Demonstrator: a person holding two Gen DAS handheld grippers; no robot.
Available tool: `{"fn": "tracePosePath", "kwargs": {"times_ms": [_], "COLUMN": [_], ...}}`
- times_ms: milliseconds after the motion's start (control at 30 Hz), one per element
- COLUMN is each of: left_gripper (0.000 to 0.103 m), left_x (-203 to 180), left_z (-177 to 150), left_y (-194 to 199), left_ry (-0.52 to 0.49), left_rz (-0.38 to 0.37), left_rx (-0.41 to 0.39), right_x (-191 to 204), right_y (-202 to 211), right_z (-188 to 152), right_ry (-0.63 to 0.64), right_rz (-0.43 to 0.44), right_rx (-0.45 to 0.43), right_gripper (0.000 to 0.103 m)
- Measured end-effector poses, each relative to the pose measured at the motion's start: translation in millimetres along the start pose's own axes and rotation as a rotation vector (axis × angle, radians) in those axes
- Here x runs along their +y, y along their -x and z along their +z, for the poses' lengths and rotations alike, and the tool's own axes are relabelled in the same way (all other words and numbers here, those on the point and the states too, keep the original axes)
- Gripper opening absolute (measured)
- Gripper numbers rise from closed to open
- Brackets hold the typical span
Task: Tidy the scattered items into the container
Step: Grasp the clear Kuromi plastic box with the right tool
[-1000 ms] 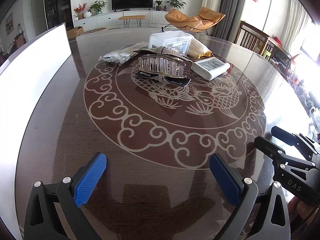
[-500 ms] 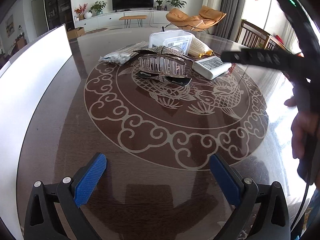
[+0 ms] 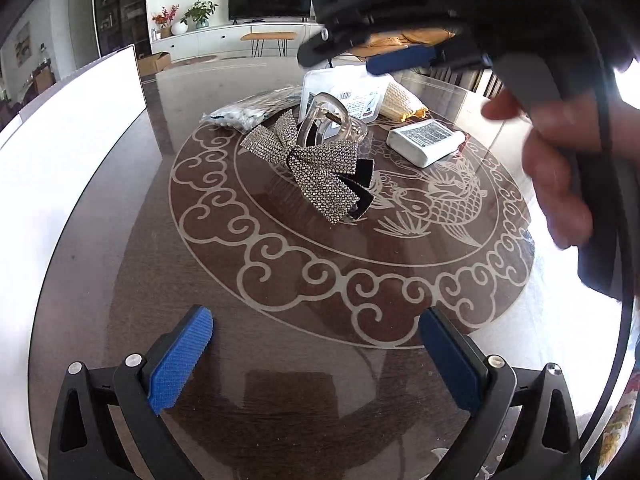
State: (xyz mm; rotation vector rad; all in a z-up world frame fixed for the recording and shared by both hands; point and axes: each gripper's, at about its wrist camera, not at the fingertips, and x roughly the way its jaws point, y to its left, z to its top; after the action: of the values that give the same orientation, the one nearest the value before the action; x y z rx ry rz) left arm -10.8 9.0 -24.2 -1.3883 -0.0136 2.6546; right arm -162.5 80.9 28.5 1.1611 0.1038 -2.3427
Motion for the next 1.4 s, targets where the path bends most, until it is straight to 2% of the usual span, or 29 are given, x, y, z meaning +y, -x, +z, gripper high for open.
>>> {"fn": "tracePosePath", "kwargs": {"times_ms": [67, 133, 267, 333, 400, 467, 500, 567, 633, 733, 867, 1000, 1033, 1133, 1200, 1233, 1333, 1400], "left_gripper": [0.103, 0.103, 0.103, 0.103, 0.103, 0.103, 0.103, 0.103, 0.103, 0.103, 0.103, 0.103, 0.103, 0.103, 0.103, 0.103, 0.103, 0.103], "left_x": [-1.5, -1.4, -2.1, -2.5, -1.8, -1.2, -0.7, 1.3, 3.2, 2.4, -1.2, -0.3, 0.7, 0.9, 1.2, 0.8, -1.0, -1.1], "left_z": [0.0, -0.2, -0.4, 0.1, 0.2, 0.5, 0.5, 0.7, 0.6, 0.8, 0.4, -0.5, -0.4, -0.9, -0.9, -0.7, -0.4, -0.7], "left_y": [-0.4, -0.2, -1.3, -1.7, -2.2, -3.0, -3.0, -2.9, -2.2, -2.5, -4.4, -3.1, -2.9, -2.6, -2.2, -2.4, -3.0, -2.8], "left_ry": [-0.007, -0.007, -0.016, -0.020, -0.022, -0.024, -0.023, -0.015, -0.006, -0.006, -0.025, -0.024, -0.022, -0.018, -0.014, -0.013, -0.021, -0.023], "left_rz": [0.006, 0.004, 0.014, 0.019, 0.023, 0.025, 0.024, 0.015, 0.005, 0.007, 0.031, 0.025, 0.023, 0.019, 0.016, 0.018, 0.029, 0.030], "left_rx": [0.004, 0.004, 0.008, 0.010, 0.011, 0.013, 0.012, 0.008, 0.003, 0.003, 0.014, 0.013, 0.012, 0.009, 0.006, 0.007, 0.011, 0.013], "right_x": [-3.0, -8.5, -17.8, -22.1, -23.5, -27.2, -31.4, -42.7, -46.9, -63.7, -89.8, -103.8, -104.5, -100.1, -91.7, -88.9, -97.2, -114.3], "right_y": [4.5, 1.2, -25.3, -38.7, -38.8, -26.0, -18.7, -10.8, 8.0, 35.8, 63.8, 50.0, 41.7, 5.9, -4.0, -5.1, -3.6, -15.0], "right_z": [20.7, 41.5, 58.7, 52.8, 40.2, 26.8, 18.1, -3.7, -23.6, -45.9, -45.9, -21.1, -16.9, -17.2, -20.6, -20.3, -15.9, -18.1], "right_ry": [-0.006, -0.031, -0.041, -0.021, 0.015, 0.016, 0.003, -0.033, -0.018, -0.098, -0.227, -0.310, -0.324, -0.390, -0.399, -0.388, -0.410, -0.504], "right_rz": [-0.051, -0.080, -0.093, -0.084, -0.076, -0.052, -0.027, 0.004, -0.023, 0.027, -0.020, -0.076, -0.049, 0.153, 0.260, 0.260, 0.151, 0.167], "right_rx": [-0.063, -0.089, -0.040, -0.002, -0.020, -0.054, -0.052, 0.007, 0.002, -0.010, -0.123, -0.114, -0.095, 0.060, 0.096, 0.097, 0.045, 0.058], "right_gripper": [0.060, 0.060, 0.060, 0.060, 0.060, 0.060, 0.060, 0.060, 0.060, 0.060, 0.060, 0.060, 0.060, 0.061, 0.062, 0.061, 0.061, 0.062]}}
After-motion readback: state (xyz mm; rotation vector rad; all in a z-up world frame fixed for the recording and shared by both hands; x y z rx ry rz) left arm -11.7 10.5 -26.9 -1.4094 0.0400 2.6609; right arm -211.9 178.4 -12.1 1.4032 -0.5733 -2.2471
